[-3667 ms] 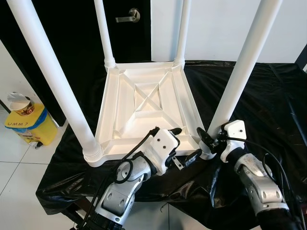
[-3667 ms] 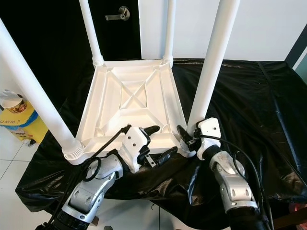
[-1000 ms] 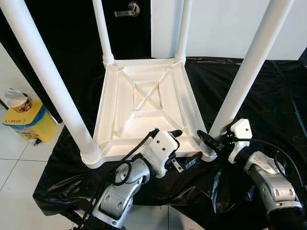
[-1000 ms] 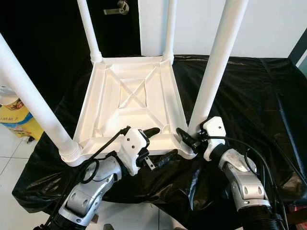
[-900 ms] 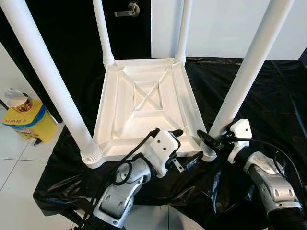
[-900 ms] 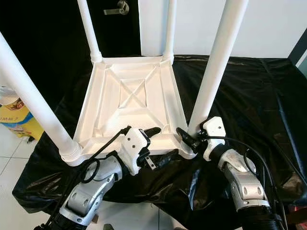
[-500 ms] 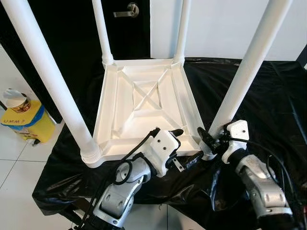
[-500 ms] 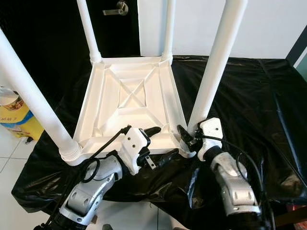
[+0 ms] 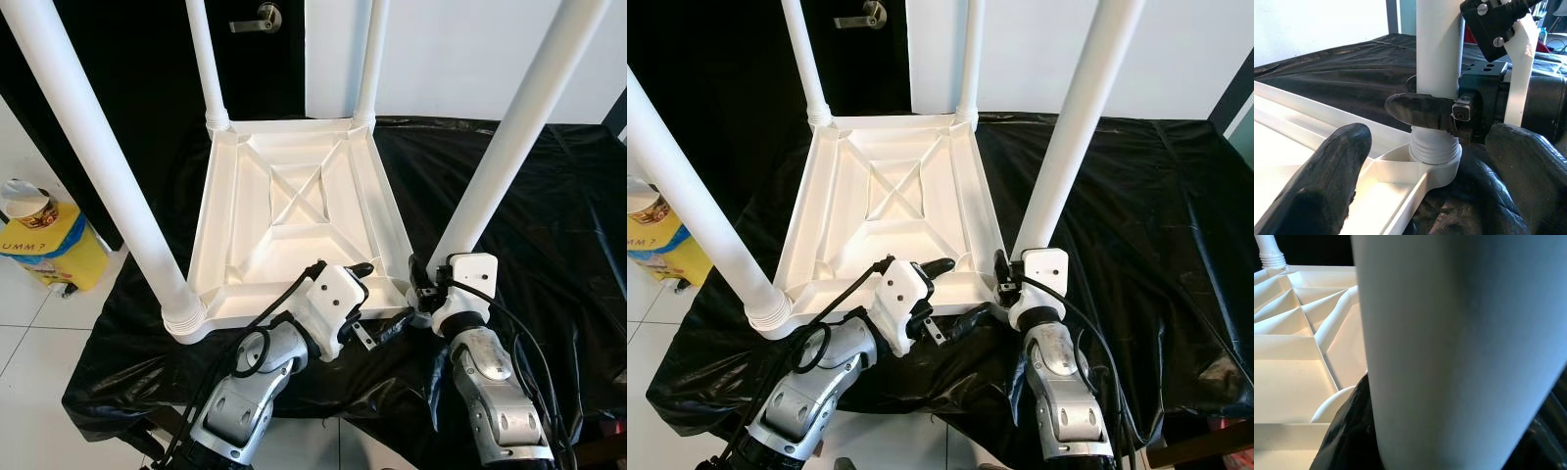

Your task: Building children table

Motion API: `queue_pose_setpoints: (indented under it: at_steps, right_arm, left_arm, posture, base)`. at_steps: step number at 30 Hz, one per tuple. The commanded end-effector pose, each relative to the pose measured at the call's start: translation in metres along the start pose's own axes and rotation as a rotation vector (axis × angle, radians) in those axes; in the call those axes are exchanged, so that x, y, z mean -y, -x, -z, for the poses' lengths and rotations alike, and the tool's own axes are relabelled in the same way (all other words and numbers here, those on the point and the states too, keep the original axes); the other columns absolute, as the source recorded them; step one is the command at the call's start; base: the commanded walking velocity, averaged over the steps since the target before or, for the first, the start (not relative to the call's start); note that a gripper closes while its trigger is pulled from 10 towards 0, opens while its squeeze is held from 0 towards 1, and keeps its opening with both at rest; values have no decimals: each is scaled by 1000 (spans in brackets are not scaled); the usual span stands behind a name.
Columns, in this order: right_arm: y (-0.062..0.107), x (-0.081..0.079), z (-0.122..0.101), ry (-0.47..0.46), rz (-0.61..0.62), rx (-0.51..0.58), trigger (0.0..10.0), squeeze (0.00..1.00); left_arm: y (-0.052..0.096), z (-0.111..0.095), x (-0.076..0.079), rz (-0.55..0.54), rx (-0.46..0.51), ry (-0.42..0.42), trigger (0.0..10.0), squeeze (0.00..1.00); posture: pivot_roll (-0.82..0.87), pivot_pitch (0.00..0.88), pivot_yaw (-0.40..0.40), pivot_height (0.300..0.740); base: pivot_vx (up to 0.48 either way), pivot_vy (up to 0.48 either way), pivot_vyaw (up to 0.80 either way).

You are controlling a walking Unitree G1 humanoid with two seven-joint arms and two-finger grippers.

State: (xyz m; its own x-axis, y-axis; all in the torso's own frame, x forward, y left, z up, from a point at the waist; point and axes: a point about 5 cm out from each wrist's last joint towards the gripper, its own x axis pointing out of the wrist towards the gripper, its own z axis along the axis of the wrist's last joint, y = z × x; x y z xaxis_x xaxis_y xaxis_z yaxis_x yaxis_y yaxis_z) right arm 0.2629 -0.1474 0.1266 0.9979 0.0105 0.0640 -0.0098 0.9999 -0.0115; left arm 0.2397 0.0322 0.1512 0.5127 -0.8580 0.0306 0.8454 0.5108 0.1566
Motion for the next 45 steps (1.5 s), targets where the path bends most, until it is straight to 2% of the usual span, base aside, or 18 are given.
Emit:
queue_pose_setpoints:
  at_steps: [1,11,12,18,21,25,27,28,29,31,35,38,45]
  right_arm:
    - [4,0,16,6,15,-87,10000,0]
    - [2,1,13,1,43,-90,10000,0]
    - [1,1,12,2,30,-80,10000,1000]
    - [1,1,10,7,12,-64,10000,1000]
    - [0,7,5,19,-35,-32,10000,1000]
    - [-1,12,0,25,-186,12,10000,1000]
    - [-1,12,0,25,-186,12,10000,1000]
    - [-2,14,-1,26,-240,18,10000,1000]
    - [-3,15,-2,24,-301,19,10000,0]
    - [-6,17,-4,29,-380,11,10000,0]
    - [-6,18,-4,33,-421,6,10000,0]
    - [-10,18,-3,75,-556,-21,10000,0]
    - [-14,19,-1,105,-619,-42,10000,0]
  left_arm:
    - [0,2,-1,-24,-17,5,10000,0]
    - [-1,2,0,-22,-16,6,10000,0]
    - [-1,2,-1,-24,-15,6,10000,0]
    - [0,2,-1,-27,-15,5,10000,0]
    - [1,2,-1,-32,-16,6,10000,0]
    - [1,3,-1,-36,-18,6,10000,0]
    - [1,3,-1,-36,-18,6,10000,0]
    - [2,3,-1,-37,-18,6,10000,0]
    - [2,3,-1,-38,-19,7,10000,0]
    - [2,3,-1,-39,-20,7,10000,0]
    - [2,3,-1,-40,-20,7,10000,0]
    - [3,3,-1,-40,-23,7,10000,0]
    - [5,3,-2,-43,-26,2,10000,0]
  posture:
    - [-41,45,-31,740]
    - [-41,45,-34,740]
    - [-36,45,-37,740]
    - [-34,45,-39,740]
    - [-28,46,-42,740]
    - [-27,48,-43,740]
    - [-27,48,-43,740]
    - [-25,49,-44,740]
    - [-24,50,-44,740]
    - [-22,50,-43,740]
    - [-21,50,-43,740]
    - [-13,49,-40,740]
    - [-6,46,-41,740]
  base:
    - [0,0,0]
    - [0,0,0]
    - [0,0,0]
    - [0,0,0]
    - [0,0,0]
    - [0,0,0]
    - [0,0,0]
    - [0,0,0]
    - [0,0,0]
    - [0,0,0]
    - [0,0,0]
    - [0,0,0]
    - [0,0,0]
